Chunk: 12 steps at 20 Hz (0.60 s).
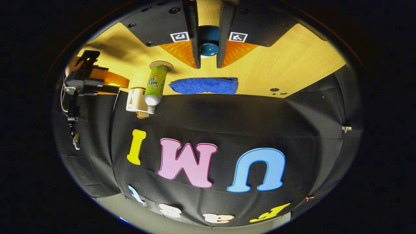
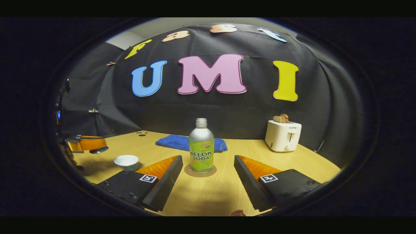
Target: Open the teacup lid with one hand, grasp the water bottle and pour water into the teacup with the other hand; after pouring, place the water bottle on the coaster and then close the teacup lid.
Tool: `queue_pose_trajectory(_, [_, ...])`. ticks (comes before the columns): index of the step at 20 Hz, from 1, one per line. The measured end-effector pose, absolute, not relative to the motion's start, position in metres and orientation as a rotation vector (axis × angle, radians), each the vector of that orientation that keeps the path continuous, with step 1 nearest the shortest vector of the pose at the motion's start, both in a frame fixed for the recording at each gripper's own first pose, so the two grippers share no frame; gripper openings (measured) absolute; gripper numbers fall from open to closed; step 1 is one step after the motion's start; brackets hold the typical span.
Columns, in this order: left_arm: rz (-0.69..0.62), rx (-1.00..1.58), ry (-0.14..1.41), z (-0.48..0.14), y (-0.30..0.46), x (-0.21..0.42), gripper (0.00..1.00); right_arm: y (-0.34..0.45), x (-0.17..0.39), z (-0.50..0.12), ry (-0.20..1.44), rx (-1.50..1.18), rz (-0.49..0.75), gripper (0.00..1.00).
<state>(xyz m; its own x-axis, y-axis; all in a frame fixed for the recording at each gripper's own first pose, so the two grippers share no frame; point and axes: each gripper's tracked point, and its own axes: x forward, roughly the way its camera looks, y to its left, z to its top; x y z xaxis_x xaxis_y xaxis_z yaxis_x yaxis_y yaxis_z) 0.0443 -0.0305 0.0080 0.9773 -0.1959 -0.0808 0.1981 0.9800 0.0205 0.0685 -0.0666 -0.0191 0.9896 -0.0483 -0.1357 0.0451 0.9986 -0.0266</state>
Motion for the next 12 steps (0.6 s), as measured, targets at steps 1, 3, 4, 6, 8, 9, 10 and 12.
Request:
queue_pose_trajectory(1, [-0.211, 0.025, 0.090, 0.003, -0.038, 0.052, 0.30, -0.065, 0.062, -0.020, 0.139, 0.007, -0.035, 0.98])
queue_pose_trajectory(3, [-0.213, 0.015, 0.108, -0.004, -0.042, 0.065, 0.30, -0.067, 0.050, -0.024, 0.137, 0.043, -0.025, 0.98])
queue_pose_trajectory(4, [-0.208, 0.017, 0.119, -0.009, -0.042, 0.072, 0.33, -0.070, 0.045, -0.027, 0.133, 0.041, -0.034, 0.98])
queue_pose_trajectory(6, [-0.196, 0.036, 0.140, -0.018, -0.041, 0.083, 0.30, -0.078, 0.038, -0.035, 0.143, 0.008, -0.052, 0.98])
queue_pose_trajectory(8, [-0.211, 0.040, 0.163, -0.025, -0.047, 0.091, 0.30, -0.081, 0.034, -0.041, 0.167, -0.018, -0.051, 0.99])
queue_pose_trajectory(9, [-0.219, 0.034, 0.173, -0.029, -0.051, 0.094, 0.30, -0.080, 0.034, -0.041, 0.164, -0.015, -0.045, 1.00])
queue_pose_trajectory(10, [-0.223, 0.031, 0.186, -0.033, -0.054, 0.097, 0.30, -0.076, 0.034, -0.040, 0.159, -0.006, -0.031, 1.00])
queue_pose_trajectory(12, [-0.213, 0.043, 0.203, -0.040, -0.055, 0.101, 0.30, -0.070, 0.033, -0.042, 0.162, 0.007, 0.000, 1.00])
